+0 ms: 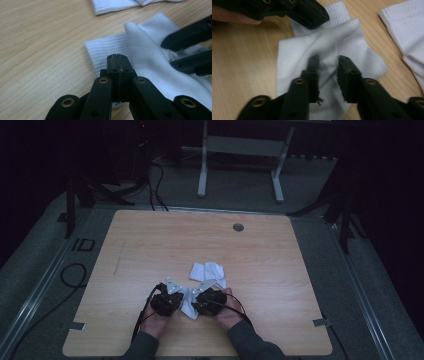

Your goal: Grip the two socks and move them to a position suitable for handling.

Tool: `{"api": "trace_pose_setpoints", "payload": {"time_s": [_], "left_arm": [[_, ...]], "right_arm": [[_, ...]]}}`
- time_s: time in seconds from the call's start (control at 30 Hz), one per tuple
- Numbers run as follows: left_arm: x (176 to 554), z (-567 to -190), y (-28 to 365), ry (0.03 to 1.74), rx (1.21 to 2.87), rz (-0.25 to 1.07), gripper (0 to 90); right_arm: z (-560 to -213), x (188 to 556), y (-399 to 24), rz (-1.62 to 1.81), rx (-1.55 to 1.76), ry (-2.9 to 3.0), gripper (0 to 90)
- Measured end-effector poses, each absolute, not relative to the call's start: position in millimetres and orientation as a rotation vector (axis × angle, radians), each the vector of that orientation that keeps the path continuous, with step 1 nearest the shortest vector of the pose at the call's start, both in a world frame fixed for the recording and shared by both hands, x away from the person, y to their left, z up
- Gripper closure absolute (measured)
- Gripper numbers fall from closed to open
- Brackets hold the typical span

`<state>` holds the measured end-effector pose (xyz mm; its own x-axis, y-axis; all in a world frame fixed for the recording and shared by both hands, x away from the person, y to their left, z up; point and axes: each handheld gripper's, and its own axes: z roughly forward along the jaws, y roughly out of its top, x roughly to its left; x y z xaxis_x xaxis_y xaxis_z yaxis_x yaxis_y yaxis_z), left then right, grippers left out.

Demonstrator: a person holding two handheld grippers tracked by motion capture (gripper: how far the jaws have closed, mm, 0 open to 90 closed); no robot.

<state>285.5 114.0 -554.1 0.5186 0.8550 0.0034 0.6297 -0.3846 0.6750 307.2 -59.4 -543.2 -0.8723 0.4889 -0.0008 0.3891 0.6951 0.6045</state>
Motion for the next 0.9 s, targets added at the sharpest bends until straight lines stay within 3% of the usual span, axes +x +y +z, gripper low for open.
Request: {"api": "trace_pose_setpoints", "payload": {"time_s": [0.17,0.6,0.9], "left_arm": [[285.7,-554.1,114.2,1.2,2.145,0.471,89.7],[285.7,-553.9,114.5,1.199,2.148,0.467,89.8],[285.7,-554.2,114.8,1.198,2.146,0.469,89.7]], "right_arm": [[-540.6,304.0,-57.4,0.904,0.675,2.733,87.3],[-517.1,298.7,-83.8,0.948,0.708,2.67,88.1],[-505.7,298.6,-137.9,0.91,0.803,2.583,88.2]]}}
